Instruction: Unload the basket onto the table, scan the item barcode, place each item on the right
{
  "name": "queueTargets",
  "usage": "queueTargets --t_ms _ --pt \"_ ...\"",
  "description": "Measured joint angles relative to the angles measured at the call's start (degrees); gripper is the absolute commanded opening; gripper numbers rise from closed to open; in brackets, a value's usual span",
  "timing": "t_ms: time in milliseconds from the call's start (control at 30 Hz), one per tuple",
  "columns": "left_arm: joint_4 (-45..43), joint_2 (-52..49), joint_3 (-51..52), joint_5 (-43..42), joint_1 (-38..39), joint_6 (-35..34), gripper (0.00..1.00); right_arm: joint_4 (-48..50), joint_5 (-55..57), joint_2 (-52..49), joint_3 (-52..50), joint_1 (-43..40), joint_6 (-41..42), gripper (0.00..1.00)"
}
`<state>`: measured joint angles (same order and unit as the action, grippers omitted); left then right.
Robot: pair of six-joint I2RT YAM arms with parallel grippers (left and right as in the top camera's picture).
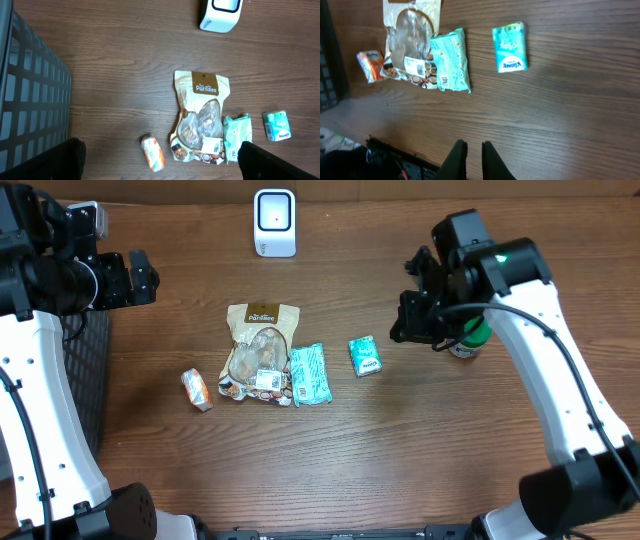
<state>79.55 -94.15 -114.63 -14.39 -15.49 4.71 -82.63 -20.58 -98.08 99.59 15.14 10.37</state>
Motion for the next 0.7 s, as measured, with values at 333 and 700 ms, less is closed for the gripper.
queueTargets --t_ms 333,700 --pt "0.0 0.0 0.0 0.0 0.0 0.0 1.0 2.8 1.9 0.8 -3.0 -1.2 4.8 0.13" --pt "0.0 0.0 0.0 0.0 0.0 0.0 0.99 12.4 -0.1 0.8 -12.3 -1.9 7.7 0.13"
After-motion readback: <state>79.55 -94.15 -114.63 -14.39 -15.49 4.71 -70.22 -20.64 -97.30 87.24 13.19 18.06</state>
